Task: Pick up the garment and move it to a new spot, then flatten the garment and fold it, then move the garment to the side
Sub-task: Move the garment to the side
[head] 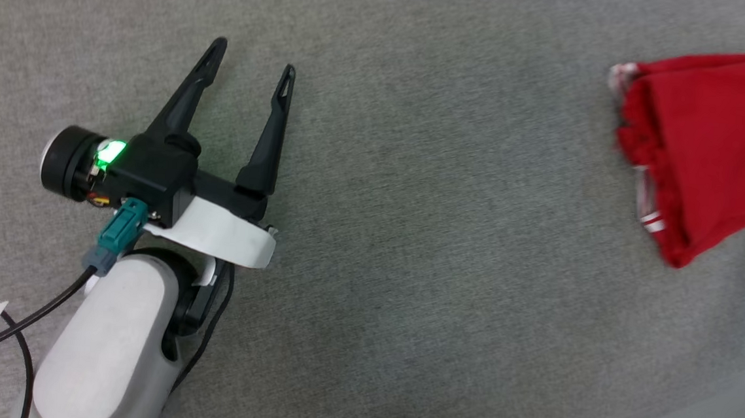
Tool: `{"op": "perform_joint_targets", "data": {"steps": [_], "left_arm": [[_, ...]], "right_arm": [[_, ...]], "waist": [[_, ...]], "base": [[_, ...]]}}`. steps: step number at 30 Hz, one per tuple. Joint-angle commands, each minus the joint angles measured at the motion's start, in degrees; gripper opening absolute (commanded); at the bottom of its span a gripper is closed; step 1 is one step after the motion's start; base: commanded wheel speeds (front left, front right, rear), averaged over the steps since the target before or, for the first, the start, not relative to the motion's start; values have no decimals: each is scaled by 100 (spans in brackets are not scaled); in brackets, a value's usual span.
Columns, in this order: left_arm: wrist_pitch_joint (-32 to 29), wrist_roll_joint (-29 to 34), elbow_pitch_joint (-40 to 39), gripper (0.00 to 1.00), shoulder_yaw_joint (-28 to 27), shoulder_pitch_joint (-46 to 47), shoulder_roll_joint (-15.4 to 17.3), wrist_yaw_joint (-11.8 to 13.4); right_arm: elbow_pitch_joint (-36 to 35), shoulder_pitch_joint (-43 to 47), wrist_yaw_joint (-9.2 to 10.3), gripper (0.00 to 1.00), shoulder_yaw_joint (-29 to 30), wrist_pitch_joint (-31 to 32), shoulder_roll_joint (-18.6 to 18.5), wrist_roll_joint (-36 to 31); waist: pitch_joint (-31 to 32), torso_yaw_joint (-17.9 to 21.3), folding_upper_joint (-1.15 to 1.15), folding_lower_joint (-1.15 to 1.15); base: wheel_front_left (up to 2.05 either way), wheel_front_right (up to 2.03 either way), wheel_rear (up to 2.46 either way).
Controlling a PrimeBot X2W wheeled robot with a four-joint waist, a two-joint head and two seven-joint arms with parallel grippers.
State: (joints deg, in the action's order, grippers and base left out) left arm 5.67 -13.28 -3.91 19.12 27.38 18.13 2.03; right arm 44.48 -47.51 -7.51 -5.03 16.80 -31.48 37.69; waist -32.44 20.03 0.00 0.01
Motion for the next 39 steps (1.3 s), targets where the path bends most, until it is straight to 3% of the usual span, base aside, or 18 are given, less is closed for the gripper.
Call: {"op": "perform_joint_targets", "data": {"steps": [1,8,9,10,11,17,25,30,39], "left_arm": [[-29,41,-57,100,14,111,33,-12],[-1,88,-168,100,60,281,30,4],[16,70,-164,100,62,280,13,16],[18,59,-146,100,69,268,6,21],[31,44,-134,100,68,252,2,30],[155,-72,58,100,77,97,-75,64],[588,-457,709,100,-19,-348,-358,146],[723,-686,930,100,-185,-915,-396,275],[778,-919,938,100,-369,-1681,-356,454]], "right_arm": [[112,-182,4,0,83,-119,-49,-70],[1048,-635,4,0,495,-468,-21,-461],[1167,-662,4,22,535,-500,7,-503],[1273,-680,4,82,548,-521,50,-531],[1327,-705,4,100,567,-621,48,-569],[1641,-630,4,100,585,-992,16,-712],[1673,172,4,100,374,-1410,114,-877],[1341,825,4,100,172,-1680,361,-933],[389,1987,4,100,-111,-1984,783,-892]], "waist": [[-242,-148,0,-1],[-405,-314,0,-1],[-399,-328,0,-1],[-380,-339,0,-1],[-362,-344,0,-1],[-37,-340,0,-1],[1121,-416,0,-1],[1772,-418,0,-1],[2366,-648,0,-1]], "base": [[0,0,0],[0,0,0],[0,0,0],[0,0,0],[0,0,0],[0,0,0],[0,0,0],[0,0,0],[0,0,0]]}}
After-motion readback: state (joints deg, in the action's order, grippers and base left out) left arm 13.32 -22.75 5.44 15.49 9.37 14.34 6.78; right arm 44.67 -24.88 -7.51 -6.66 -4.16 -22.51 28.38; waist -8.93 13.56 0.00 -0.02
